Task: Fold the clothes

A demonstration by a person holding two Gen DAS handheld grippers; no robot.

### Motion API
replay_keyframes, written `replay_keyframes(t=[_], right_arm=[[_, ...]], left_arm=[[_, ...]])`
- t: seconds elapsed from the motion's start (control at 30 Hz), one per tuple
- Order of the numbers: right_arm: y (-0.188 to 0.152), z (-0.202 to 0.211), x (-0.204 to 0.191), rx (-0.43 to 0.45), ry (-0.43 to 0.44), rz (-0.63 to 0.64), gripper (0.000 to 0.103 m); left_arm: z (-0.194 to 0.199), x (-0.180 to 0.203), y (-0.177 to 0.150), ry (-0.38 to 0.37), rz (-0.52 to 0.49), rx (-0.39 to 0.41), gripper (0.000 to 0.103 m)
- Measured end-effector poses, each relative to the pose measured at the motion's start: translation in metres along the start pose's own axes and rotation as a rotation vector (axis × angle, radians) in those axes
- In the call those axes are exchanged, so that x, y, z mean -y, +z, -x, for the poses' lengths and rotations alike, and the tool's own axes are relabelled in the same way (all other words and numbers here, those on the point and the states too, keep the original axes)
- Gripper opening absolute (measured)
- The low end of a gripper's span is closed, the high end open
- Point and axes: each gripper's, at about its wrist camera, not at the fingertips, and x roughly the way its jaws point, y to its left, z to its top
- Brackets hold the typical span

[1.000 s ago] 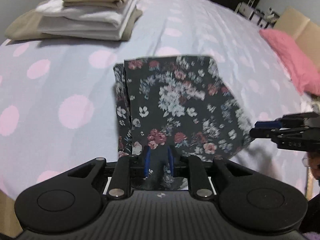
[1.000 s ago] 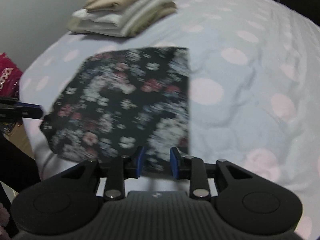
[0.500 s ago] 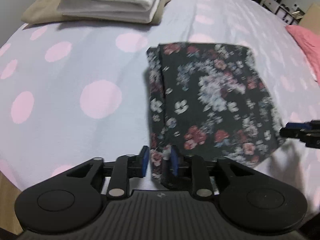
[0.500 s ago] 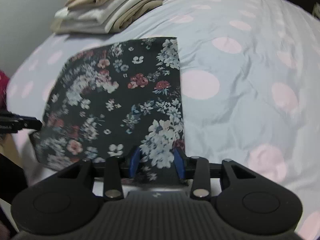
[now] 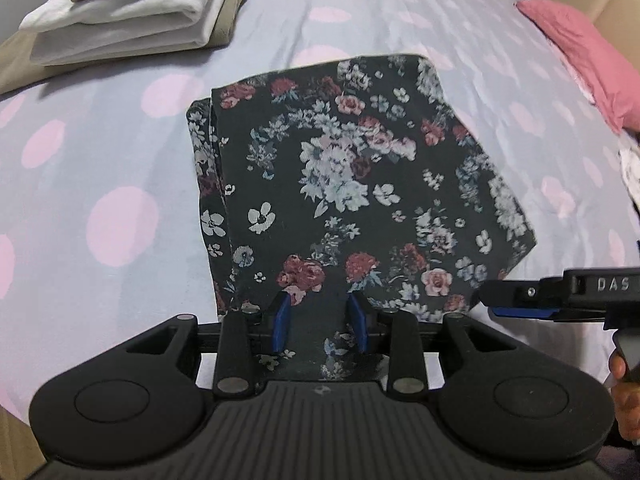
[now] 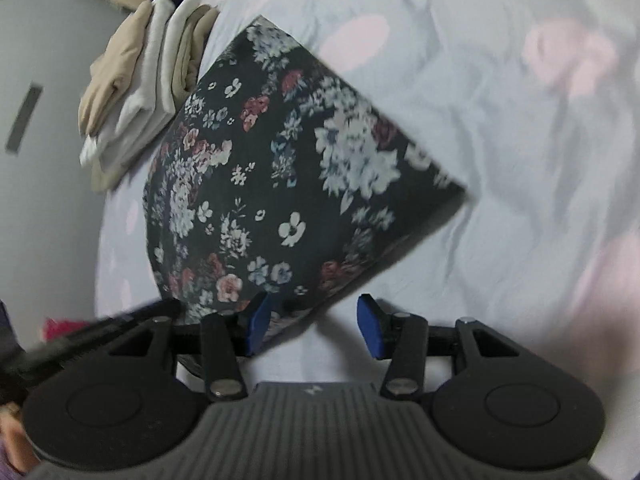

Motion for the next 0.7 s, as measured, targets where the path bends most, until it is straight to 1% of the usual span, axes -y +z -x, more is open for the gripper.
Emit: replay_keyframes(t=[0.13,0.2,0.27,0.3,0.4,0.47,0.5,0.53,0.57,0.6,0.63,0.67,0.7], right_arm=[[-0.002,-0.016,0.005,0.024,0.035,-0.095,0.052],[-0.002,-0.02,0.008,0.047,0.057,-0.15,0.053],[-0.002,-0.026,0.008,0.061,0.077,-0.193,0.057],[-0.002,-0.03,0.008,0.065,0.081,-0.202,0.059],[-0.003,-0.04,0.004,0.089,0.094,-0.19,0.059],[-0.003,-0.045,-0.002,0.109,0.089,-0.168,0.057],[-0.002,-0.048,-0.005,0.115,0.084,-0.151,0.056],[-0.002,-0.049,-0.008,0.121,0.076,-0.143,0.053],[-0.001,-0.051,-0.01,0.126,0.068,-0.137,0.051],[-0.001,-0.051,-0.01,0.129,0.064,-0.134,0.046],[-0.001,-0.048,-0.01,0.135,0.058,-0.131,0.037],[-0.001,-0.046,-0.011,0.138,0.056,-0.127,0.032],[0.001,-0.043,-0.013,0.14,0.06,-0.114,0.019]], left_arm=[[-0.011,-0.006,-0.001,0.007,0.014,-0.01,0.03],[-0.015,-0.008,-0.002,0.005,0.016,0.003,0.03],[-0.019,-0.009,-0.004,0.006,0.013,0.015,0.03],[-0.019,-0.009,-0.004,0.005,0.011,0.015,0.03],[-0.021,-0.008,-0.005,0.013,0.012,0.023,0.03],[-0.021,-0.007,-0.006,0.018,0.008,0.024,0.03],[-0.021,-0.006,-0.007,0.025,0.004,0.041,0.03],[-0.022,-0.005,-0.008,0.036,-0.002,0.066,0.03],[-0.021,-0.004,-0.009,0.042,-0.008,0.068,0.03],[-0.02,-0.003,-0.01,0.05,-0.013,0.071,0.03],[-0.018,-0.002,-0.011,0.056,-0.017,0.074,0.03],[-0.016,-0.002,-0.013,0.061,-0.021,0.079,0.03],[-0.014,-0.002,-0.014,0.067,-0.025,0.083,0.03]])
